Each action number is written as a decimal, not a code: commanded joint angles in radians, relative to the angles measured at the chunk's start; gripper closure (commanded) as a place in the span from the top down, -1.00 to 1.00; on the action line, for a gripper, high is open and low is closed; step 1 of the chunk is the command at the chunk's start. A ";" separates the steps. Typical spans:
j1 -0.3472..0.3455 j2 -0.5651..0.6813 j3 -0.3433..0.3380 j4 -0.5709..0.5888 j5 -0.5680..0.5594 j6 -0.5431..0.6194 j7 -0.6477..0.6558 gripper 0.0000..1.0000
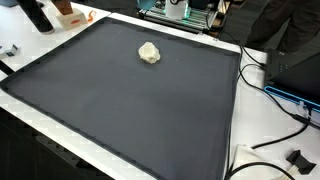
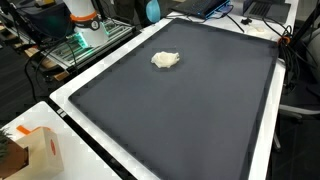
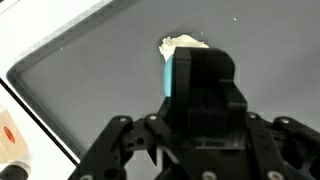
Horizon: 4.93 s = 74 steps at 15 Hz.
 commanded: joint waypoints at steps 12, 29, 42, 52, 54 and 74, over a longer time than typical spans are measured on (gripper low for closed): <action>0.033 0.067 -0.170 -0.035 0.209 0.079 -0.481 -0.50; -0.068 0.406 -0.338 0.019 0.684 -0.135 -1.456 -0.50; -0.188 0.626 -0.327 0.096 0.836 -0.164 -1.572 -0.50; -0.169 0.782 -0.308 0.180 0.848 -0.083 -1.420 -0.50; -0.179 0.816 -0.297 0.212 0.847 -0.118 -1.412 -0.50; -0.218 1.041 -0.303 0.421 0.782 -0.294 -1.460 -0.50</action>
